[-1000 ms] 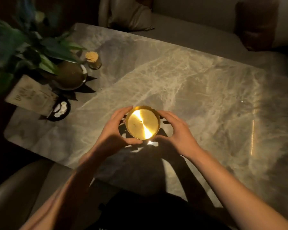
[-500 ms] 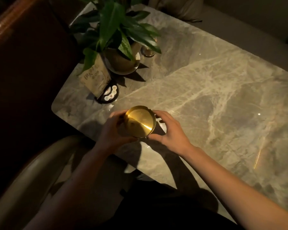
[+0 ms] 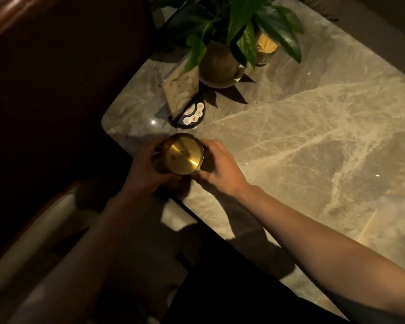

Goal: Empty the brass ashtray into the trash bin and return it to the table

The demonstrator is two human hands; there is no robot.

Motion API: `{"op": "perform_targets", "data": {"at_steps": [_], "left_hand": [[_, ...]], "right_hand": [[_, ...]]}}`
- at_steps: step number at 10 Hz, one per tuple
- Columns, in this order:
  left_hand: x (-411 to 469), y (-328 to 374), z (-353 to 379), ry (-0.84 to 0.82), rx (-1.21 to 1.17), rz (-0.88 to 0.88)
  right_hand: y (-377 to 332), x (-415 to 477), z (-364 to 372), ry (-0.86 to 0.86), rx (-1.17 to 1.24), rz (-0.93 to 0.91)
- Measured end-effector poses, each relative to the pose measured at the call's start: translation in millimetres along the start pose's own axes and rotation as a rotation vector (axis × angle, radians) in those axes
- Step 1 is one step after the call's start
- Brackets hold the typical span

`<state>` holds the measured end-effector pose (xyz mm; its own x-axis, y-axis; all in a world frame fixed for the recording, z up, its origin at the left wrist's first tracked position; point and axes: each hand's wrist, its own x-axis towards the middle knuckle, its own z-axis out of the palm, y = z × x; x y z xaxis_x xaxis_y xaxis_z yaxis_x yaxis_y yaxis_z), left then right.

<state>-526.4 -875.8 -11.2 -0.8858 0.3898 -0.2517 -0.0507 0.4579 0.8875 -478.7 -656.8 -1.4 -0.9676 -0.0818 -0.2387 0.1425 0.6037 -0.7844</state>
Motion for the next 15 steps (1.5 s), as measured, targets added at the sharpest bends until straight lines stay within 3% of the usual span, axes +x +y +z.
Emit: {"op": "perform_targets", "data": {"at_steps": [3, 7, 12, 14, 15], "left_hand": [[17, -33, -16, 0.116, -0.03, -0.086], [24, -43, -22, 0.189, -0.001, -0.061], [20, -47, -9, 0.205, -0.123, -0.085], [-2, -38, 0, 0.408, -0.076, -0.119], [-15, -15, 16, 0.498, 0.005, 0.011]], "right_hand": [[-6, 49, 22, -0.058, -0.064, -0.02], [-11, 73, 33, -0.093, -0.143, 0.005], [-21, 66, 37, -0.019, -0.15, 0.076], [-24, 59, 37, -0.024, -0.137, 0.047], [-22, 45, 25, 0.009, -0.118, 0.087]]}}
